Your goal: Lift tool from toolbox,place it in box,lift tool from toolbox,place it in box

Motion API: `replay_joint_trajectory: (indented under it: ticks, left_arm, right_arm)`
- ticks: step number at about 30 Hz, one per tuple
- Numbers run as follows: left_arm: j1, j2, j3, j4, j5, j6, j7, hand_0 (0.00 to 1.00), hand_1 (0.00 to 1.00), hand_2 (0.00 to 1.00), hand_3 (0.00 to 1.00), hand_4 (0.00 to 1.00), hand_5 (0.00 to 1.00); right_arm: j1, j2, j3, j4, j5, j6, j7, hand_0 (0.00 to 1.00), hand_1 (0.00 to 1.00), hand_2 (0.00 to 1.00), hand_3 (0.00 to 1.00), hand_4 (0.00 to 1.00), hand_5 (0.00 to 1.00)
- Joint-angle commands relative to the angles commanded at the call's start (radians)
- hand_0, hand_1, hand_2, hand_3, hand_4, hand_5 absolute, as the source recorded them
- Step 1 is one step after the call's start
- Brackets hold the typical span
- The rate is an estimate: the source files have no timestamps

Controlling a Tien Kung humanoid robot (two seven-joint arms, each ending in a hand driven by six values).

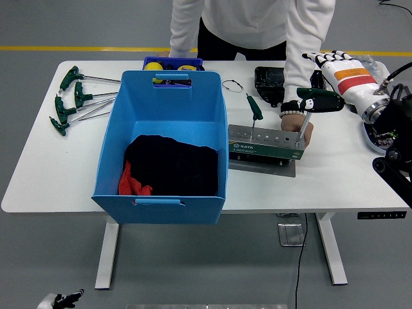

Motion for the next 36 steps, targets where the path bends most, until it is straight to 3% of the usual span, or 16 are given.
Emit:
replay_joint_trajectory:
  ticks: [1, 6, 7, 12, 13, 18, 19, 25, 26, 31, 32, 36]
  left_arm:
    - [0.0, 0.0, -0.002, 0.0, 0.002, 0.001, 0.0, 0.765, 0.783, 0.751, 0.685, 0.702, 0.639]
    - [-0.003, 0.002, -0.003, 0.0, 0.001, 0.003, -0.001, 0.765, 0.783, 0.751, 0.685, 0.702, 0.639]
    - [-0.003, 0.002, -0.004, 0.0, 0.002, 0.004, -0.001, 0.763, 0.782, 0.75, 0.682, 0.702, 0.638]
    - [-0.002, 0.003, -0.005, 0.0, 0.001, 0.007, -0.003, 0.763, 0.782, 0.75, 0.682, 0.702, 0.638]
    - [-0.002, 0.003, -0.006, 0.0, 0.002, 0.008, -0.003, 0.761, 0.775, 0.747, 0.682, 0.701, 0.637]
    - [-0.001, 0.002, -0.009, 0.0, 0.005, 0.008, -0.002, 0.761, 0.775, 0.747, 0.682, 0.701, 0.637]
    - [0.0, 0.002, -0.009, 0.0, 0.006, 0.008, -0.002, 0.76, 0.775, 0.746, 0.682, 0.701, 0.636]
    - [0.0, 0.002, -0.006, 0.0, 0.004, 0.009, -0.002, 0.76, 0.775, 0.746, 0.682, 0.701, 0.636]
    - [0.0, 0.001, -0.005, 0.0, 0.004, 0.009, -0.002, 0.76, 0.776, 0.748, 0.681, 0.701, 0.634]
    - [-0.001, 0.001, -0.003, 0.0, 0.002, 0.009, -0.003, 0.76, 0.776, 0.748, 0.681, 0.701, 0.634]
    - [-0.002, 0.001, -0.002, 0.0, 0.001, 0.01, -0.003, 0.76, 0.775, 0.747, 0.68, 0.7, 0.633]
    - [-0.004, 0.002, 0.003, 0.0, -0.004, 0.011, -0.005, 0.76, 0.775, 0.747, 0.68, 0.7, 0.633]
  right_arm:
    - [0.008, 0.001, -0.004, -0.011, 0.002, 0.013, -0.005, 0.764, 0.655, 0.618, 0.721, 0.998, 0.778]
    - [0.041, 0.0, -0.022, -0.049, 0.008, 0.109, -0.026, 0.764, 0.655, 0.618, 0.721, 0.998, 0.778]
    - [0.043, 0.0, -0.024, -0.052, 0.009, 0.123, -0.028, 0.698, 0.577, 0.548, 0.691, 0.998, 0.783]
    - [0.045, 0.002, -0.025, -0.056, 0.01, 0.172, -0.045, 0.698, 0.577, 0.548, 0.691, 0.998, 0.783]
    - [0.044, 0.002, -0.025, -0.056, 0.011, 0.183, -0.05, 0.579, 0.468, 0.45, 0.616, 0.998, 0.792]
    - [0.045, 0.003, -0.033, -0.054, 0.016, 0.195, -0.056, 0.579, 0.468, 0.45, 0.616, 0.998, 0.792]
    - [0.045, 0.003, -0.034, -0.054, 0.017, 0.195, -0.056, 0.486, 0.374, 0.363, 0.496, 0.998, 0.803]
    - [0.047, 0.007, -0.045, -0.055, 0.025, 0.175, -0.063, 0.486, 0.374, 0.363, 0.496, 0.998, 0.803]
    - [0.048, 0.007, -0.047, -0.056, 0.024, 0.171, -0.065, 0.316, 0.299, 0.297, 0.393, 0.998, 0.807]
    - [0.053, 0.01, -0.053, -0.065, 0.018, 0.151, -0.068, 0.316, 0.299, 0.297, 0.393, 0.998, 0.807]
    - [0.054, 0.011, -0.054, -0.067, 0.018, 0.151, -0.068, 0.234, 0.259, 0.27, 0.353, 0.998, 0.811]
    - [0.055, 0.012, -0.056, -0.073, 0.016, 0.152, -0.073, 0.234, 0.259, 0.27, 0.353, 0.998, 0.811]
